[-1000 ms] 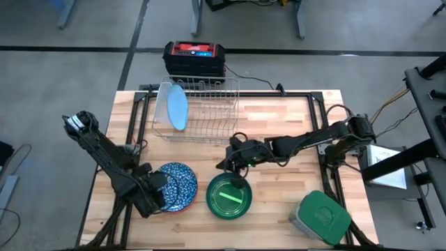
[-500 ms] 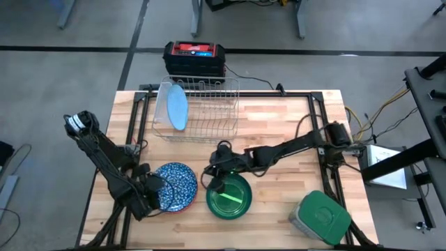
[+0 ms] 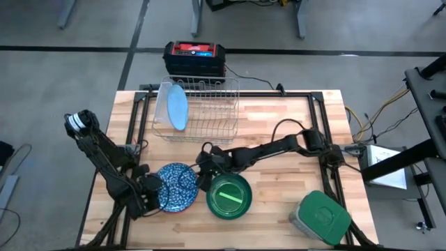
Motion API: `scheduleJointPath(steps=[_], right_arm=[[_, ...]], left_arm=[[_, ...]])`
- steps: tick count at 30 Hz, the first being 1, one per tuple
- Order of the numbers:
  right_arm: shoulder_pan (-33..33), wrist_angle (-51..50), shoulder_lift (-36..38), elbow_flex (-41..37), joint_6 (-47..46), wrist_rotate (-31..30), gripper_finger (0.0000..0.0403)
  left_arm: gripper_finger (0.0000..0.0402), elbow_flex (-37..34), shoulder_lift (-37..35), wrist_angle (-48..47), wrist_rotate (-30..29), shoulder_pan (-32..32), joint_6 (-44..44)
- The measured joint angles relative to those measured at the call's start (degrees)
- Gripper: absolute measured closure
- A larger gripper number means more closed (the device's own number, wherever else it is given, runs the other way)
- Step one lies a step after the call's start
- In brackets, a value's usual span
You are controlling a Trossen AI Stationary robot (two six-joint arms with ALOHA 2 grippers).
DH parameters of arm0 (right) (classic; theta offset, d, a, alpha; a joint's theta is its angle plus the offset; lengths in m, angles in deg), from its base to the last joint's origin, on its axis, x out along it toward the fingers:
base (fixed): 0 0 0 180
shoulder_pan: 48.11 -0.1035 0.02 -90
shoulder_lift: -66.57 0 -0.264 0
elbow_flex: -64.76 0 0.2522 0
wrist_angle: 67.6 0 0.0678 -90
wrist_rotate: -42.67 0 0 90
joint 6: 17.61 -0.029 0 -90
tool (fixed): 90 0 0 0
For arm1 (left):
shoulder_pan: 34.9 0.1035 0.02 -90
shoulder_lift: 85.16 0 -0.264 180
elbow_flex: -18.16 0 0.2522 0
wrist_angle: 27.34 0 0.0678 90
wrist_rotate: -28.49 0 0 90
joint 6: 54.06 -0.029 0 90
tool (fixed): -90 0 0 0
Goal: Sort dishes
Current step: Put the blue patterned plate into the dish rack
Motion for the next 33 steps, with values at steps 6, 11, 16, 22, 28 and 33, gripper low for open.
scheduleJointPath(steps=[6,11,16,22,28,33], right_arm=[[0.24,-1.14,-1.35,0.88,-2.28,3.03,0.0221],[0.76,-0.96,-1.32,0.86,-3.19,4.14,0.0199],[1.47,-0.72,-1.30,0.73,-3.84,4.98,0.0180],[2.25,-1.49,-1.28,0.68,-4.02,7.16,0.0166],[2.47,-1.82,-2.41,0.80,-4.43,7.72,0.0168],[2.45,-1.31,-3.25,0.92,-4.45,8.59,0.0173]], left_arm=[[0.0250,-0.95,0.22,3.63,-3.50,0.07,3.26],[0.0266,-1.36,1.98,5.77,-6.20,0.02,3.42],[0.0284,-1.22,4.72,7.65,-8.55,0.02,3.56],[0.0286,-0.66,8.88,9.52,-13.49,0.02,5.98],[0.0286,0.26,13.41,9.81,-16.99,-0.04,8.69],[0.0286,1.29,15.69,9.78,-19.43,-0.20,9.25]])
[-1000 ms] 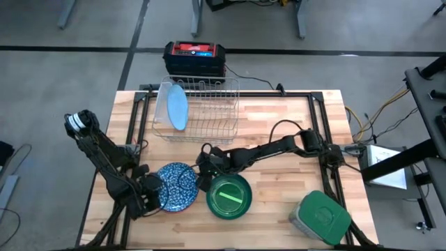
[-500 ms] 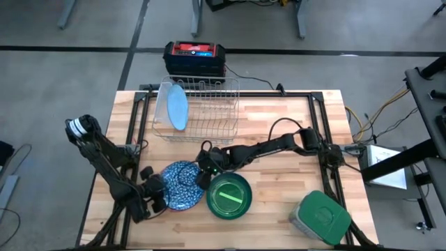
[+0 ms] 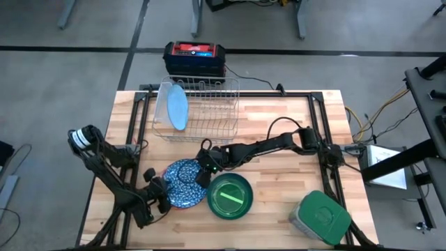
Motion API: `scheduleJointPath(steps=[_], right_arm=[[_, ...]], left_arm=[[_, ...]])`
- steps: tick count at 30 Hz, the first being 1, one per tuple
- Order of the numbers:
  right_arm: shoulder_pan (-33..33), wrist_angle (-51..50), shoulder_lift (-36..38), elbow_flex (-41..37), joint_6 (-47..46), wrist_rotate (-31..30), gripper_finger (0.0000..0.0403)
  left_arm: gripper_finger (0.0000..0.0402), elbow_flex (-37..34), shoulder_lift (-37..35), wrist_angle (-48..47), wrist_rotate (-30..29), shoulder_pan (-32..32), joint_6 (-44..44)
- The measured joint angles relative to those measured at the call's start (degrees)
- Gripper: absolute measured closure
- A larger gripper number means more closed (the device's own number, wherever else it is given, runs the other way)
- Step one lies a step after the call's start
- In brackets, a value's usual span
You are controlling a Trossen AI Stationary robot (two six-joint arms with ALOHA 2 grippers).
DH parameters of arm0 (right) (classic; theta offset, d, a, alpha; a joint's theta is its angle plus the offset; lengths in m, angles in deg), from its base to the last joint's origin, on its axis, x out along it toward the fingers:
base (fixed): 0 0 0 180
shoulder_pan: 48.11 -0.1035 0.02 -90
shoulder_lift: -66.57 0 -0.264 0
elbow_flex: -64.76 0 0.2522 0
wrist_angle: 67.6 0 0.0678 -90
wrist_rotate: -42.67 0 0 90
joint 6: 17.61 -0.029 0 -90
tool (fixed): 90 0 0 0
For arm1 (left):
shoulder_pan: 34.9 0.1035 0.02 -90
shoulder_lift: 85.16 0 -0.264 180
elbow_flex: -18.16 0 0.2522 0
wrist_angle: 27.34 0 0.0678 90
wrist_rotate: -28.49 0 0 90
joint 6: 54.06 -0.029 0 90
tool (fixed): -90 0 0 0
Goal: Sort dishes
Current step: Put the blue patterned plate into the dish rack
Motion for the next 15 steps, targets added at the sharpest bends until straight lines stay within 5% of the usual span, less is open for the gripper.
scheduleJointPath(steps=[15], right_arm=[[-0.29,-4.61,4.49,-0.46,6.09,-5.78,0.0156]], left_arm=[[0.0286,0.34,1.30,0.25,-0.79,-0.04,2.38]])
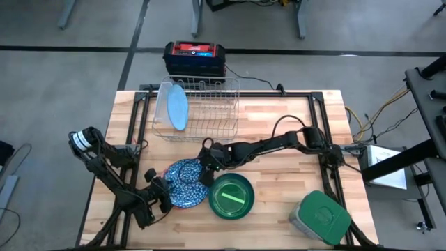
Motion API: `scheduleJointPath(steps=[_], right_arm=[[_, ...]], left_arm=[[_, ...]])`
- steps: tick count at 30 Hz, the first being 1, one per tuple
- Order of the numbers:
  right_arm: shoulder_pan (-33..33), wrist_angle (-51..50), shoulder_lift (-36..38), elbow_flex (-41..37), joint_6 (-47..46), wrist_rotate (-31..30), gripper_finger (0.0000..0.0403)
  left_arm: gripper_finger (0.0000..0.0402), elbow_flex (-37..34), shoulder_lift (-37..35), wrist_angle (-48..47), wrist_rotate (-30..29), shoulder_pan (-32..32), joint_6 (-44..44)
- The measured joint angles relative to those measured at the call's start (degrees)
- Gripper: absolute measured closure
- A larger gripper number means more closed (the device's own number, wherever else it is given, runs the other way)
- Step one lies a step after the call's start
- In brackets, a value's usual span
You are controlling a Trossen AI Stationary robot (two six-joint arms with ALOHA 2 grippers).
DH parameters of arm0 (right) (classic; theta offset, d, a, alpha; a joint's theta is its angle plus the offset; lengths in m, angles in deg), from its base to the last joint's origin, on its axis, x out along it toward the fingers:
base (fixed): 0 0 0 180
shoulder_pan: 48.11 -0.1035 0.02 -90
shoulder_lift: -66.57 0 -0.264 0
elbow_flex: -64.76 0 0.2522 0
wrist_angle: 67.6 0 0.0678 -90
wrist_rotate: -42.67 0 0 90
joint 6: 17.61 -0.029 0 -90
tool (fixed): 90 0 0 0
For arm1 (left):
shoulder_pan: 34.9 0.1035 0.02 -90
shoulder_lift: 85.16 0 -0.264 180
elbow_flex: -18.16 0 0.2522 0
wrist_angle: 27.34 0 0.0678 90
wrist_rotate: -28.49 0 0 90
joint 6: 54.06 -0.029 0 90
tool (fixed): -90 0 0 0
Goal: Sort dishes
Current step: Put the blue patterned plate into the dish rack
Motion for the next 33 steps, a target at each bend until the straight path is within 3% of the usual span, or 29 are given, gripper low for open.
scheduleJointPath(steps=[4,21,33], right_arm=[[-0.06,-3.98,0.74,0.00,-1.03,-3.11,0.0158],[-0.56,-2.87,-0.99,-3.05,-7.06,-1.08,0.0172],[-0.23,5.33,-1.21,-3.91,-8.59,6.95,0.0185]], left_arm=[[0.0286,-0.04,0.00,-0.01,-0.04,-0.04,-0.01],[0.0286,-0.12,3.18,1.37,-4.58,-0.17,0.17],[0.0286,0.65,7.78,4.17,-10.70,-0.15,1.25]])
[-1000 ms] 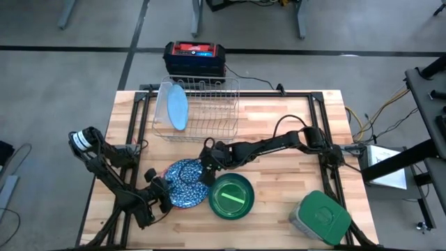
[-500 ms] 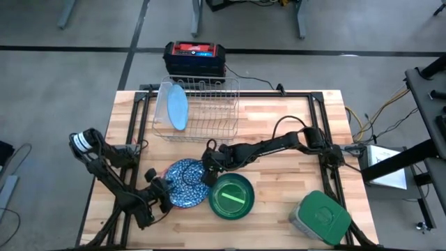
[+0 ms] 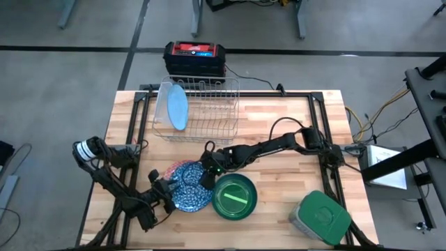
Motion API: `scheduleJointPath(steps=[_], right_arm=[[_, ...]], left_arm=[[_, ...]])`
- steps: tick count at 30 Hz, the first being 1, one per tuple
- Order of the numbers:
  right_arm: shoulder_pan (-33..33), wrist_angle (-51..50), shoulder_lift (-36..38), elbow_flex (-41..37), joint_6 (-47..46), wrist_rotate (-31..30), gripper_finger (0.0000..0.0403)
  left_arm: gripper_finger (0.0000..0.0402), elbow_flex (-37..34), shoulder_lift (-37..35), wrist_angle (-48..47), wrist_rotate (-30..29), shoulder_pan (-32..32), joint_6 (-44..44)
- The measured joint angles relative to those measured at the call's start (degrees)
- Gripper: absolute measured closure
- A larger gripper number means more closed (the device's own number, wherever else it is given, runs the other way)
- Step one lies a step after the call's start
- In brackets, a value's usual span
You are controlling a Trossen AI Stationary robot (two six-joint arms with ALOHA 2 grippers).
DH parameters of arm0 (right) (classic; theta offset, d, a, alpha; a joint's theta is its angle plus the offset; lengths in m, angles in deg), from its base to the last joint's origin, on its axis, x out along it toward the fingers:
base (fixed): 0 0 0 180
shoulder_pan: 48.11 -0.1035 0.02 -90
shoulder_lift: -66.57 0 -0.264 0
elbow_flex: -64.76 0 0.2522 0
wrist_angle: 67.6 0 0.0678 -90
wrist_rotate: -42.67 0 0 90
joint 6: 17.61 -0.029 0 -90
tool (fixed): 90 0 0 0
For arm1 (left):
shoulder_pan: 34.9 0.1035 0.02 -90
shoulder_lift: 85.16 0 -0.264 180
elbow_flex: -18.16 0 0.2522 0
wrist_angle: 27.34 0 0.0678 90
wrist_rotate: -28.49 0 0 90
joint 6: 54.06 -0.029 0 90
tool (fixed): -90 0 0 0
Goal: Sort dishes
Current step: Put the blue patterned plate into the dish rack
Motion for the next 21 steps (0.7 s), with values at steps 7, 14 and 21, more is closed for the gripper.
scheduleJointPath(steps=[7,14,21], right_arm=[[0.57,1.34,-0.21,-0.05,0.10,-0.13,0.0229],[0.59,1.89,-0.33,-0.68,2.54,-0.71,0.0315],[1.17,2.90,0.04,-0.44,2.18,-2.70,0.0377]], left_arm=[[0.0286,-0.06,0.66,0.45,-2.43,-0.02,1.76],[0.0286,-0.08,0.88,0.53,-2.96,0.08,2.77],[0.0286,0.63,0.97,-0.32,-4.67,0.09,3.47]])
